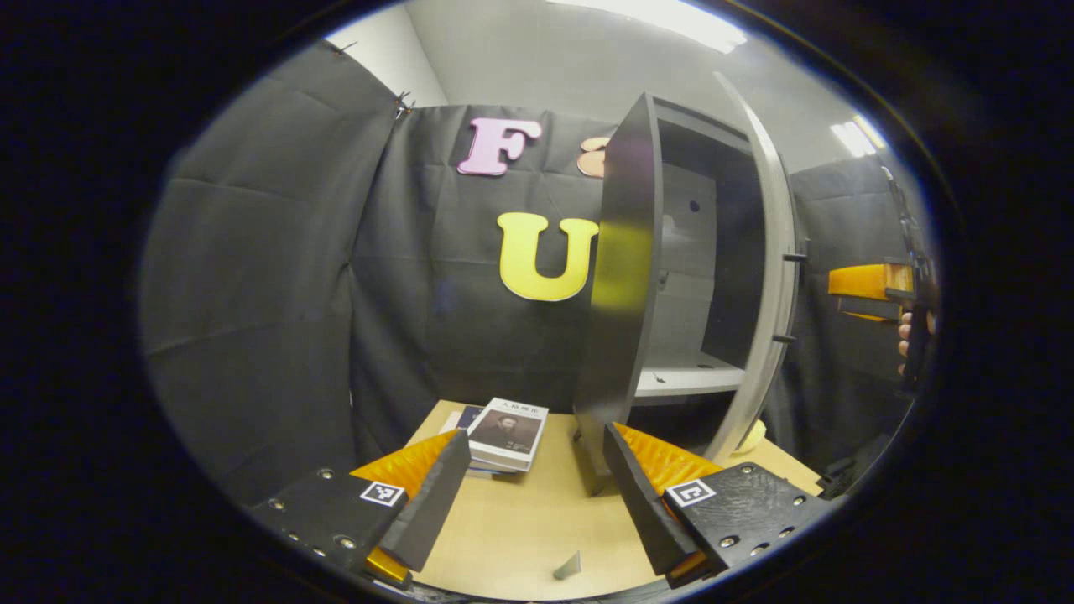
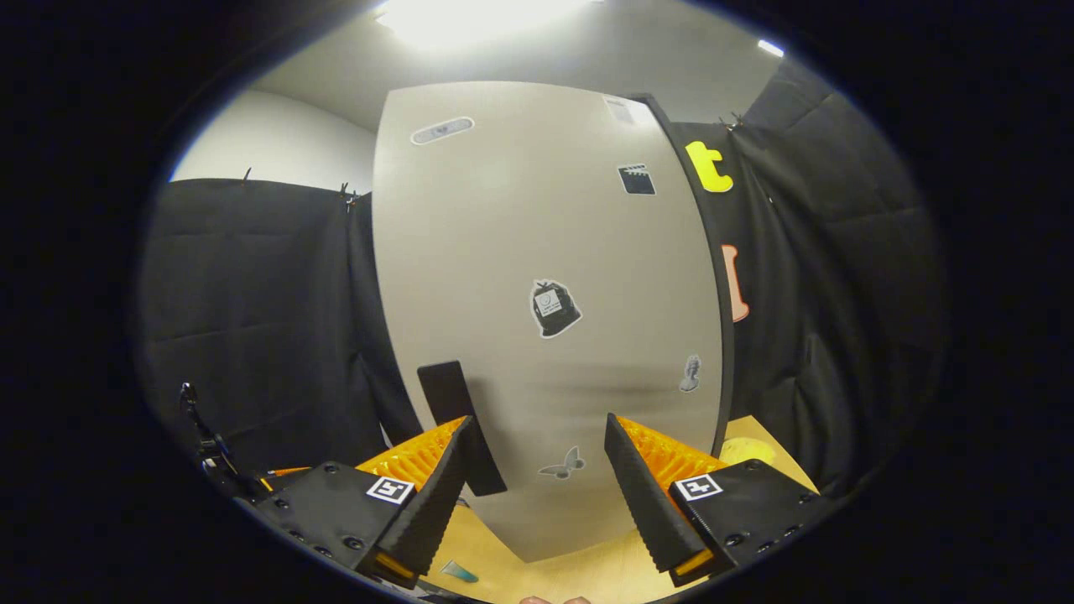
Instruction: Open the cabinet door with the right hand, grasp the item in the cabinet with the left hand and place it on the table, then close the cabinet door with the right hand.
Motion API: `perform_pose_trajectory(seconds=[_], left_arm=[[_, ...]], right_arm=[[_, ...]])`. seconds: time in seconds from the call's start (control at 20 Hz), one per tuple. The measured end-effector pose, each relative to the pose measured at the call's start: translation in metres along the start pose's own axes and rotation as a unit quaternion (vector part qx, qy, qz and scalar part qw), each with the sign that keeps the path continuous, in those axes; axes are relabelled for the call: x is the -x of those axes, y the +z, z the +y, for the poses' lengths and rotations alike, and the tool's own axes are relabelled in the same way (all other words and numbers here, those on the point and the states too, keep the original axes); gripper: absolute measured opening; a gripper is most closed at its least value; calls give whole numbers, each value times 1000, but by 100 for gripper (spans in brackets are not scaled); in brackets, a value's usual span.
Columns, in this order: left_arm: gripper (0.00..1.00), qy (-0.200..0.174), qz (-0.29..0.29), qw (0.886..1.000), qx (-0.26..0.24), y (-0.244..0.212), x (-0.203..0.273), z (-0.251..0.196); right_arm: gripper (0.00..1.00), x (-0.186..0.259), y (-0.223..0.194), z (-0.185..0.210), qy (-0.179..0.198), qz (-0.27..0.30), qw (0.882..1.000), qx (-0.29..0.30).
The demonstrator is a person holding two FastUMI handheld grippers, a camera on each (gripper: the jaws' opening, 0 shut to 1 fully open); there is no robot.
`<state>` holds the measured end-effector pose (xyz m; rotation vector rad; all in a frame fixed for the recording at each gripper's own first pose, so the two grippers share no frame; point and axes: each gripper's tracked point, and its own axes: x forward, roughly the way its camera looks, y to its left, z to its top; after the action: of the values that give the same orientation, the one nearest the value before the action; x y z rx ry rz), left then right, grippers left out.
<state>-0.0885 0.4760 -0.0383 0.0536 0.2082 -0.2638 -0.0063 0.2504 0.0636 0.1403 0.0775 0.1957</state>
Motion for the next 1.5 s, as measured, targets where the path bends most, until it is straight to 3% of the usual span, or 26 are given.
perform_pose_trajectory(seconds=[0.15, 0.3, 0.9, 0.95, 1.05, 1.2, 1.3, 1.5], left_arm=[[97, -22, -2, 1000, 14, -2, 8, -14], [96, -21, 0, 1000, 0, 3, 13, -28], [96, -12, -52, 999, 1, 39, 25, -167], [96, -6, -52, 999, 7, 39, 26, -177], [96, 13, -46, 999, 7, 32, 31, -192], [95, 53, -62, 997, -7, 37, 39, -210], [95, 63, -71, 995, -7, 35, 45, -226], [97, 63, -88, 994, 5, 38, 57, -250]], right_arm=[[97, 4, 4, -4, -10, -12, 1000, 8], [97, 7, 4, -24, -15, -19, 1000, 4], [97, 60, 10, -159, -44, -52, 995, 71], [94, 65, 10, -174, -55, -59, 993, 82], [99, 72, 5, -200, -70, -61, 991, 99], [94, 76, -11, -219, -45, -40, 995, 79], [98, 76, -21, -226, -19, -24, 997, 70], [98, 83, -30, -249, -24, -12, 998, 62]])
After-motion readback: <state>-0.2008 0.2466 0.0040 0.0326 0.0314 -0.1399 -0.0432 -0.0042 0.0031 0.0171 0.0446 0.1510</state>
